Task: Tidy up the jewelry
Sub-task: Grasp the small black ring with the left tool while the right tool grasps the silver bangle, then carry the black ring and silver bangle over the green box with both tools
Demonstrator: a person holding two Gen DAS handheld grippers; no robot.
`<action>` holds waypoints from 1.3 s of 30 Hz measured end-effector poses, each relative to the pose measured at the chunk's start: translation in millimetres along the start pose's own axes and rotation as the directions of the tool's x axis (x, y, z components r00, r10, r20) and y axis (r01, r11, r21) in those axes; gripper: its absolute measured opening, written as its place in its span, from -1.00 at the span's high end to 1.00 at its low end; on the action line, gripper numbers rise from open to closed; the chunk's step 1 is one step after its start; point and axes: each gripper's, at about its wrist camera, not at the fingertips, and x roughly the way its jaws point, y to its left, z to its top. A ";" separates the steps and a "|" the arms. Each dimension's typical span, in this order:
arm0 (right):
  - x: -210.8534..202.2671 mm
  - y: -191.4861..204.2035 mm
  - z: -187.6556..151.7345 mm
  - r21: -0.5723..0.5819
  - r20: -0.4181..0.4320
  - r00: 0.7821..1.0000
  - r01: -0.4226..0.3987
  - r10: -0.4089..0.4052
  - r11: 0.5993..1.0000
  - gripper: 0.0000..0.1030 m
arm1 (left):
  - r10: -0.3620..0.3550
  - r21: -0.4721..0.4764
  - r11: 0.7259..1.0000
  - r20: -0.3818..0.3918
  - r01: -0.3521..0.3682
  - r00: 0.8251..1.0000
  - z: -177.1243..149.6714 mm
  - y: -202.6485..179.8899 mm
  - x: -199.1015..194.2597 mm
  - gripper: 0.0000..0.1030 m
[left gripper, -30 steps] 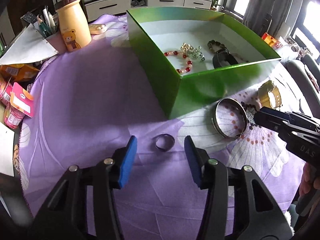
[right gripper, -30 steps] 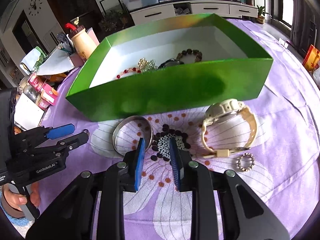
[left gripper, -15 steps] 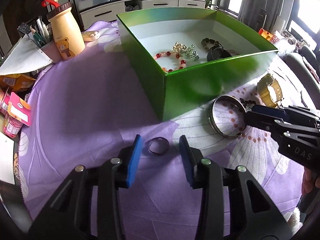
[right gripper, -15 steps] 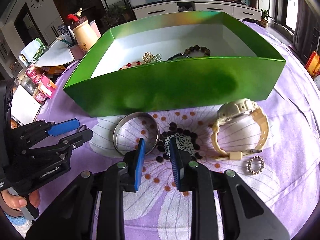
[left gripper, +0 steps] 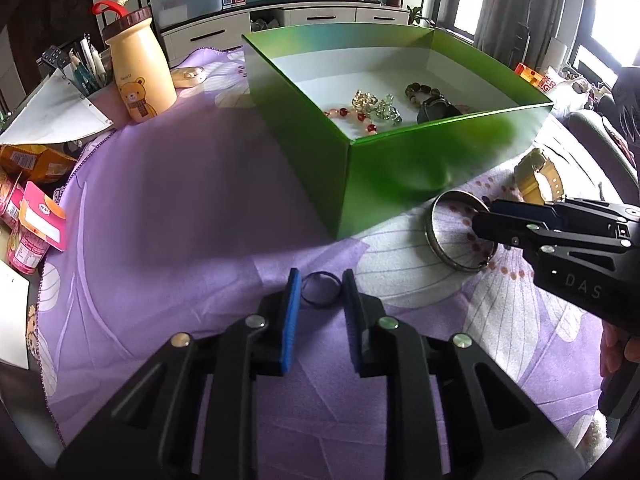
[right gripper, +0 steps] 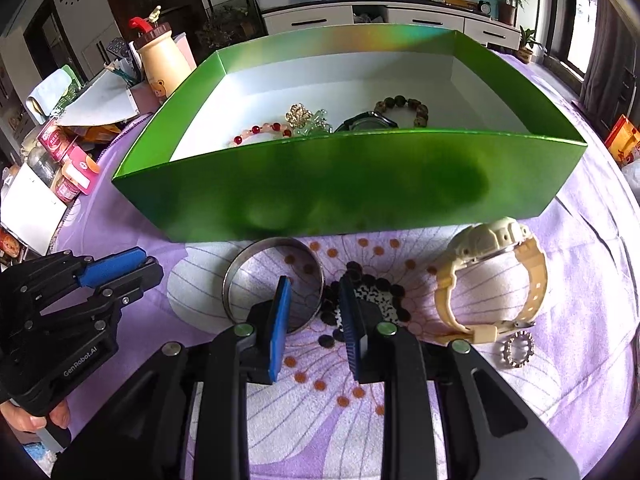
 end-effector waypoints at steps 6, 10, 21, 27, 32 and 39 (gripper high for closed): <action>2.8 6.3 0.4 -0.036 0.015 0.998 0.063 -0.062 0.997 0.88 | -0.016 -0.031 0.999 -0.006 0.015 1.000 0.8 4.0 -1.2 0.60; 2.5 5.2 0.2 -0.035 0.020 0.998 0.066 -0.065 0.997 0.94 | -0.016 -0.041 0.999 -0.009 0.016 1.000 0.6 5.7 -2.1 0.60; -34.6 -7.4 -8.2 0.049 0.081 0.997 -0.019 0.015 0.999 0.95 | -0.044 -0.081 0.996 0.013 0.045 0.999 3.6 14.6 -22.4 0.61; -62.7 -13.4 -12.8 0.083 0.130 0.991 -0.053 0.042 0.995 0.95 | -0.061 -0.100 0.993 0.030 0.064 0.998 7.4 18.0 -37.9 0.61; -80.2 -16.4 -10.3 0.094 0.164 0.985 -0.067 0.051 0.993 0.95 | -0.077 -0.115 0.990 0.052 0.082 0.996 16.1 21.1 -49.5 0.60; -98.8 -19.6 3.7 0.094 0.216 0.974 -0.083 0.061 0.992 0.95 | -0.077 -0.081 0.993 0.099 0.085 0.992 36.9 13.5 -67.7 0.60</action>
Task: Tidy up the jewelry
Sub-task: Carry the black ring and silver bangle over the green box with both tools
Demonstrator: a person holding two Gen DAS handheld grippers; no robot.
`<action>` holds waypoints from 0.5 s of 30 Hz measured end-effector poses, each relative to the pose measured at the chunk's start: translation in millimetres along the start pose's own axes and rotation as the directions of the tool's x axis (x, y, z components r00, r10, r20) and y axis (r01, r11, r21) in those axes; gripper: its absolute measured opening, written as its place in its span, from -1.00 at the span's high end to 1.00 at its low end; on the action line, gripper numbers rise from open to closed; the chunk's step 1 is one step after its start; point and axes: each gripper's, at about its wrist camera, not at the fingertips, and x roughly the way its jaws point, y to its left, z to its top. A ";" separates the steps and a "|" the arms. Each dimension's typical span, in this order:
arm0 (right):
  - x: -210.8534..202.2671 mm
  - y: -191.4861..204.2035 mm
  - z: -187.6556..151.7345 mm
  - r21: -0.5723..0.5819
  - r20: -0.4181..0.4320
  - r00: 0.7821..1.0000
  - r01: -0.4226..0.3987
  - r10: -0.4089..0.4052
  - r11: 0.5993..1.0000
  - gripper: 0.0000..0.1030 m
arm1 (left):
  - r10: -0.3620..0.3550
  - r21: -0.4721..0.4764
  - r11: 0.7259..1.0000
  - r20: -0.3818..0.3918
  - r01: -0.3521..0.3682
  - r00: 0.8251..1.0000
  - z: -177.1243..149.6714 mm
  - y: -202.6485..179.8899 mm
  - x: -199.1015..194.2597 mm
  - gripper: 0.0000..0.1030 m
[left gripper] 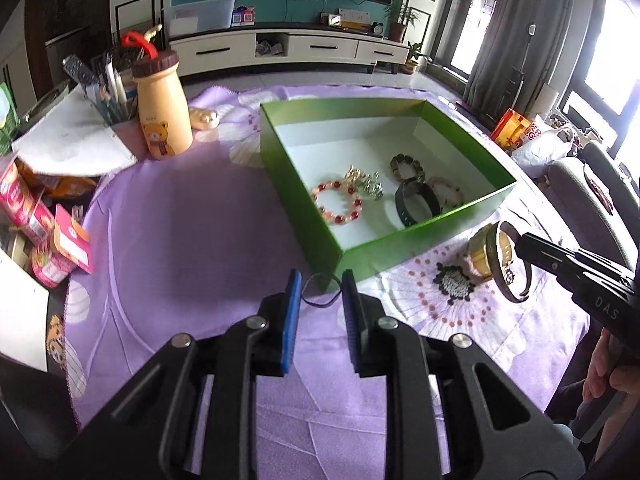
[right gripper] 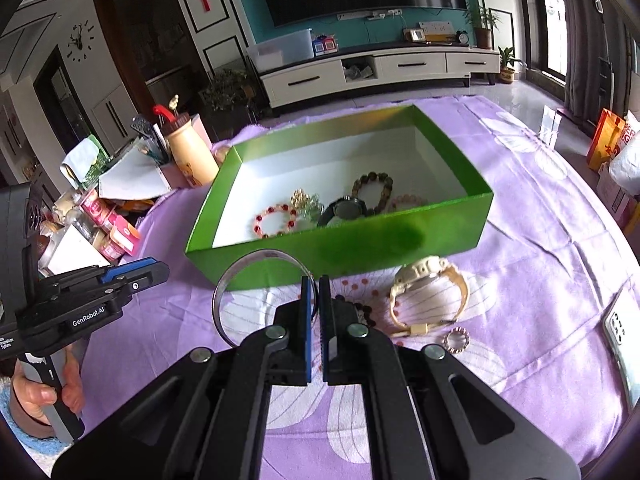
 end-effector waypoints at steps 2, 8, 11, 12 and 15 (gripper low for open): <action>-2.6 -1.3 7.4 0.003 0.013 1.000 0.000 0.000 1.000 0.95 | -0.005 0.008 1.000 0.012 0.005 1.000 9.6 -3.9 -2.3 0.60; -3.5 -6.5 25.3 0.008 0.044 0.999 0.011 -0.012 1.000 0.95 | -0.015 0.033 0.999 0.042 0.014 0.999 40.8 -16.9 0.8 0.60; -0.6 -10.4 33.5 0.005 0.049 0.998 0.026 -0.026 1.000 0.95 | -0.035 0.026 0.999 0.041 0.034 0.999 56.0 -20.6 8.3 0.61; 0.1 -12.2 35.6 0.005 0.050 0.998 0.029 -0.029 1.000 0.95 | -0.038 0.023 0.999 0.043 0.037 0.998 61.8 -22.1 11.1 0.60; 5.0 -17.7 45.7 0.013 0.054 0.998 0.038 -0.039 0.999 0.95 | -0.050 0.013 0.999 0.041 0.049 0.998 76.6 -24.7 18.9 0.61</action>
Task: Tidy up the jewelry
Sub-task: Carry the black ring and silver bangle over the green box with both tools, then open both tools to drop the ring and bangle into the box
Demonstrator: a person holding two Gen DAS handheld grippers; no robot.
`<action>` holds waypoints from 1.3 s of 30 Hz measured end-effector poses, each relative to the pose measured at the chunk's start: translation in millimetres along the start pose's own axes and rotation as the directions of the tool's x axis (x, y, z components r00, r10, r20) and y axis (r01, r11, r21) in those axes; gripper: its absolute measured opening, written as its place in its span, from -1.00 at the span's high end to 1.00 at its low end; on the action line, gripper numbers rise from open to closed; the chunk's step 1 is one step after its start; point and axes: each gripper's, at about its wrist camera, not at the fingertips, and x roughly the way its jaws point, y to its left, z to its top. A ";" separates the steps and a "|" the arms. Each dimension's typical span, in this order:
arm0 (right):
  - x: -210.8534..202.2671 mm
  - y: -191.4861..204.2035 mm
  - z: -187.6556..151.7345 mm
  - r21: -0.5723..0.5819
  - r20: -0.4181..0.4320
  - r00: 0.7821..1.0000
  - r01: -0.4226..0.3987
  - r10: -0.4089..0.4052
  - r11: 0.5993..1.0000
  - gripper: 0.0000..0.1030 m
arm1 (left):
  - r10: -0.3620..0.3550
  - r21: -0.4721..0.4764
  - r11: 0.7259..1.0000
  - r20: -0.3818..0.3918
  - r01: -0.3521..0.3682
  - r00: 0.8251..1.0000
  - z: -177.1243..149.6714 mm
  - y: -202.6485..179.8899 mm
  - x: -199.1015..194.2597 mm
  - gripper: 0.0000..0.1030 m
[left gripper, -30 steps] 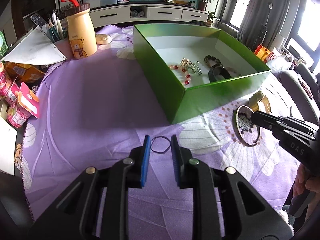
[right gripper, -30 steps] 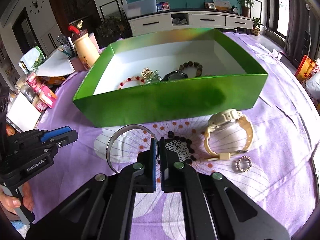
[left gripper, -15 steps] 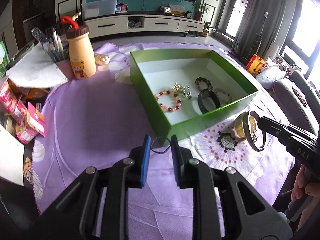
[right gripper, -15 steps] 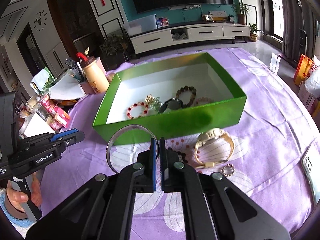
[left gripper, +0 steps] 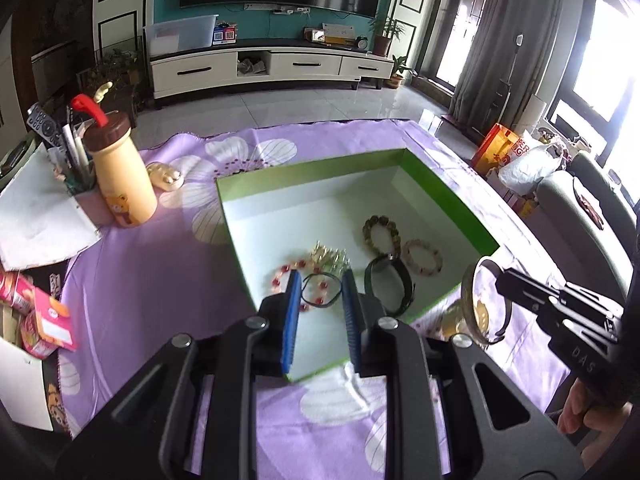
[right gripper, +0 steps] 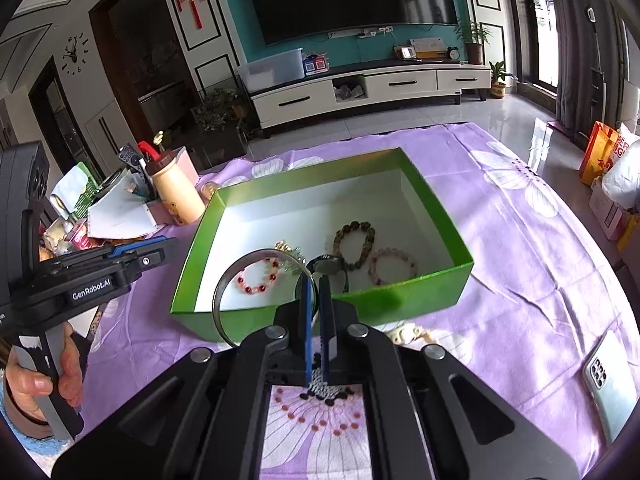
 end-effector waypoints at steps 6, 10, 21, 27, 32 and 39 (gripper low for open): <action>15.9 -9.6 19.8 0.013 -0.001 1.000 0.023 -0.023 1.000 0.95 | -0.006 -0.012 1.000 -0.016 0.006 1.000 28.5 -1.1 22.6 0.61; 30.9 -15.1 35.0 0.016 -0.010 0.999 0.034 -0.034 0.999 0.95 | -0.004 -0.022 1.000 -0.033 0.003 0.999 41.1 1.1 39.6 0.60; 88.9 -20.6 52.5 -0.020 -0.091 0.991 0.094 -0.095 0.995 0.95 | 0.014 -0.073 0.997 -0.127 -0.023 0.992 61.1 15.8 102.0 0.60; 117.5 -21.1 55.2 -0.028 -0.137 0.985 0.104 -0.107 0.994 0.95 | 0.033 -0.070 0.996 -0.168 -0.045 0.985 66.0 18.9 126.1 0.60; 134.3 -17.3 61.7 -0.039 -0.172 0.978 0.111 -0.116 0.993 0.95 | 0.039 -0.083 0.995 -0.212 -0.058 0.977 68.0 23.0 140.8 0.60; 147.7 -14.9 66.5 -0.036 -0.209 0.968 0.136 -0.141 0.990 0.94 | 0.056 -0.098 0.992 -0.243 -0.082 0.968 69.0 26.8 154.6 0.60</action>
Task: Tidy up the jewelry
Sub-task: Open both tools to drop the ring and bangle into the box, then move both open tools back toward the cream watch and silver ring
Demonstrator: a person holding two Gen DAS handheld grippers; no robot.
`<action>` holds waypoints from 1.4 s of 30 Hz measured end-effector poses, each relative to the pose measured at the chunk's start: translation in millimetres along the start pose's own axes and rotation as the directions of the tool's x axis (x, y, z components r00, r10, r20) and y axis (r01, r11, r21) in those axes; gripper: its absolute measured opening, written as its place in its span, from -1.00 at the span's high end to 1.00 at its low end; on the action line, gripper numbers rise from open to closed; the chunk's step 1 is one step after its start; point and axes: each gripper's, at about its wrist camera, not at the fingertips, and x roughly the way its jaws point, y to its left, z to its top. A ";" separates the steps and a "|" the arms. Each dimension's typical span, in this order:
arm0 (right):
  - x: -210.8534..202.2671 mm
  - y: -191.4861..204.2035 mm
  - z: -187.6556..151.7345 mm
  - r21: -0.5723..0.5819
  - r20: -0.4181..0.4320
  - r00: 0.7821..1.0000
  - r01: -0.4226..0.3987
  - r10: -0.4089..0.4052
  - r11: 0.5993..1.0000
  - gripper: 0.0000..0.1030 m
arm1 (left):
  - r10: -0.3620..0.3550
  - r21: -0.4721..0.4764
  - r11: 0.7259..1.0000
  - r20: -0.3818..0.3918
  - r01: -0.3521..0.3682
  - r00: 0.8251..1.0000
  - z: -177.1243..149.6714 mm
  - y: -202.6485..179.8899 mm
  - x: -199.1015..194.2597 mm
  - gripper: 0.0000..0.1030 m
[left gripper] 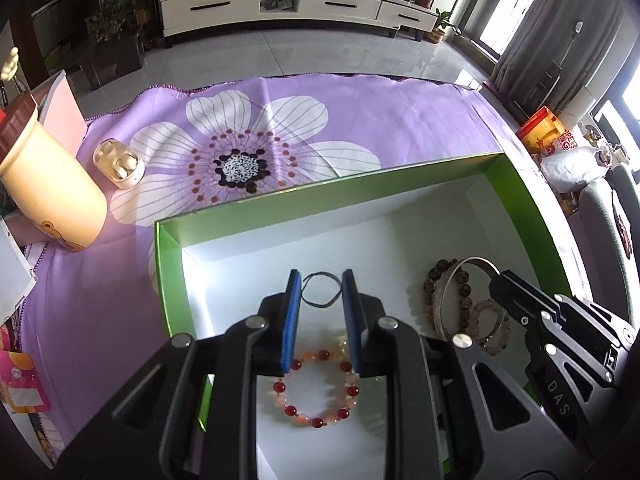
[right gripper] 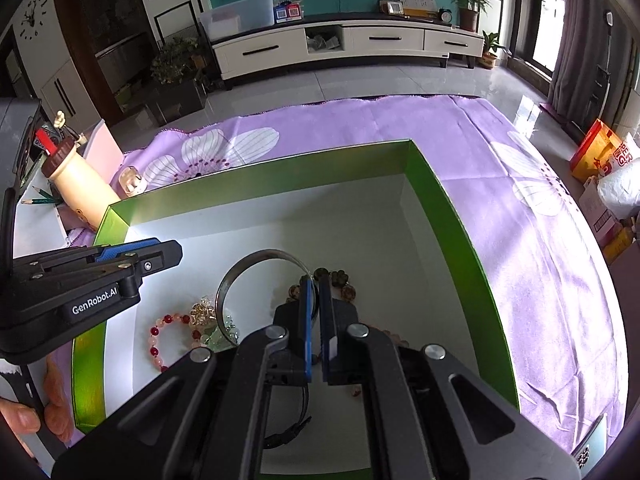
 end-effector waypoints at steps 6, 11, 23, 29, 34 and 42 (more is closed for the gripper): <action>5.8 0.9 1.5 0.004 -0.013 1.000 0.004 -0.004 1.000 0.92 | 0.023 -0.008 1.000 -0.013 -0.023 1.000 1.3 0.2 6.1 0.60; 6.1 -3.1 2.5 0.034 -0.011 1.000 -0.012 0.012 0.999 0.88 | 0.039 -0.010 0.999 -0.014 -0.039 0.999 1.5 -0.1 8.0 0.60; -29.7 -18.4 -9.1 0.063 0.072 0.994 -0.088 0.083 0.994 0.63 | 0.054 0.014 0.998 0.060 -0.055 0.997 -6.7 -6.0 -19.1 -0.01; -65.8 -29.1 -23.9 0.068 0.129 0.986 -0.114 0.105 0.991 0.39 | 0.044 0.030 0.998 0.117 -0.048 0.992 -16.5 -12.0 -48.8 -0.41; -99.0 -41.9 -44.1 0.064 0.166 0.981 -0.116 0.104 0.991 0.23 | 0.016 0.050 0.998 0.167 -0.024 0.986 -30.7 -20.1 -77.2 -0.59; -139.9 -61.2 -84.0 0.076 0.198 0.977 -0.101 0.084 0.992 0.21 | -0.048 0.094 0.995 0.250 0.025 0.967 -72.5 -36.8 -130.5 -0.59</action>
